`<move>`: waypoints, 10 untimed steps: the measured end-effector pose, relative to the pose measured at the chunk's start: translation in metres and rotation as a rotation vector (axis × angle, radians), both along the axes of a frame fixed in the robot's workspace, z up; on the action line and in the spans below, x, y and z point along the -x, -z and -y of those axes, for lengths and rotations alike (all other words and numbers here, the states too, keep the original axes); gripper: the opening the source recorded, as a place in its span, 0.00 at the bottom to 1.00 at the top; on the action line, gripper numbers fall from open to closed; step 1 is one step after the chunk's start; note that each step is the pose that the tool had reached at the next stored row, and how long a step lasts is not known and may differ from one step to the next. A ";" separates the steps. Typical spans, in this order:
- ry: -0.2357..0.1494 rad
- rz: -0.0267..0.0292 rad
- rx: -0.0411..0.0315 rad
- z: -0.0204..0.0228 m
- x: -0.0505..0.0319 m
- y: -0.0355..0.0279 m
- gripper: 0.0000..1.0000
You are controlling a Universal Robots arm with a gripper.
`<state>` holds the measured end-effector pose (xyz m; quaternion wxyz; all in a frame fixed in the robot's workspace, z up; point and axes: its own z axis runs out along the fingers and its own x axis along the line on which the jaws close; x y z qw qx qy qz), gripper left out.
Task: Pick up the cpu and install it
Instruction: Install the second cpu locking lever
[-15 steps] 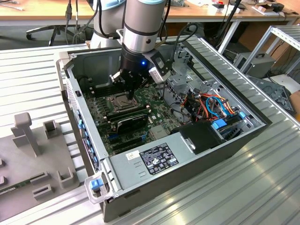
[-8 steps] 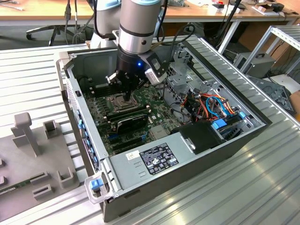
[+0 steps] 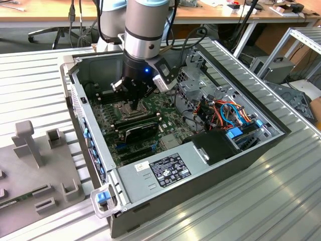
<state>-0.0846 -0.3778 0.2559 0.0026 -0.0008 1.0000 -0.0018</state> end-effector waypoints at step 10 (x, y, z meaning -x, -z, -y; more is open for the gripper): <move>0.000 0.0002 -0.0001 0.0000 0.0018 0.0002 0.11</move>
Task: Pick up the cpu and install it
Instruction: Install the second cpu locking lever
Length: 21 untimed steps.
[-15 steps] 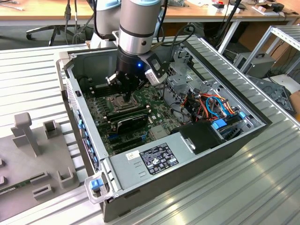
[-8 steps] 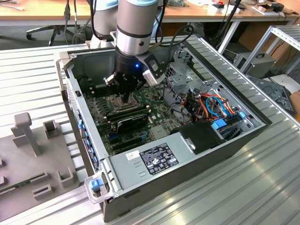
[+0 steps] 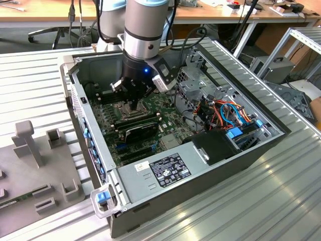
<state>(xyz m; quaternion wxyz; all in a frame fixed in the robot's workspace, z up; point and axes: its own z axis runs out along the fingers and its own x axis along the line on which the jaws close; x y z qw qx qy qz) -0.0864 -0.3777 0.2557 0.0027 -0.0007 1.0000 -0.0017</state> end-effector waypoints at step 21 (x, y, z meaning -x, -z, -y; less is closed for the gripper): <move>0.000 0.0000 0.0000 0.0000 0.0107 0.0280 0.11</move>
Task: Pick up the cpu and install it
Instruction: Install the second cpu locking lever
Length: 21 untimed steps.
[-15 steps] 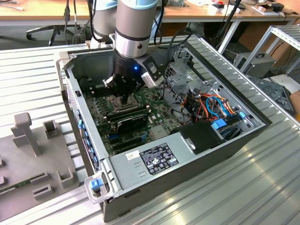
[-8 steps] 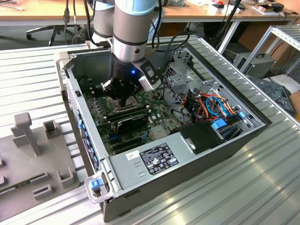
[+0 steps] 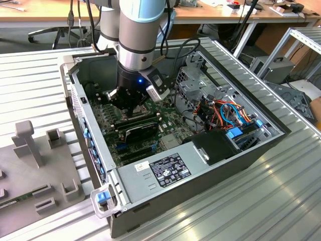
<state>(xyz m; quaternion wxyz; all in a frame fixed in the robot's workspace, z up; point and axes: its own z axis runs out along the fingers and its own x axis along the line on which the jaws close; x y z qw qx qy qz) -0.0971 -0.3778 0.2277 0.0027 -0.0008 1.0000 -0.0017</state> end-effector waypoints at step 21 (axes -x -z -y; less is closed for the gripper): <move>0.000 -0.0001 0.0000 -0.0015 0.0100 0.0108 0.11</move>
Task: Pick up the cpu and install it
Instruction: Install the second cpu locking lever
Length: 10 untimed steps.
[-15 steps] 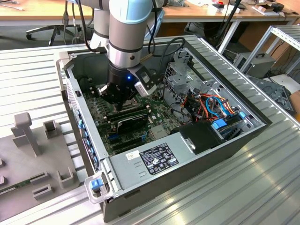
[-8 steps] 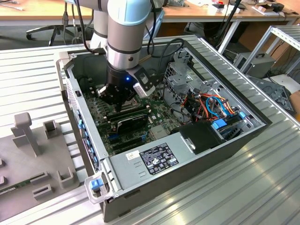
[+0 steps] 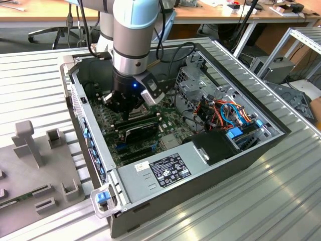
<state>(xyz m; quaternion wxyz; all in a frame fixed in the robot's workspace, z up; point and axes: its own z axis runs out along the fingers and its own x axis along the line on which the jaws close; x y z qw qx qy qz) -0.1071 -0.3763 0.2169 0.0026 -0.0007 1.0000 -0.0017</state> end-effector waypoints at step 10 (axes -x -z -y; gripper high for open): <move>0.000 0.0001 0.0000 -0.0011 0.0006 0.0037 0.11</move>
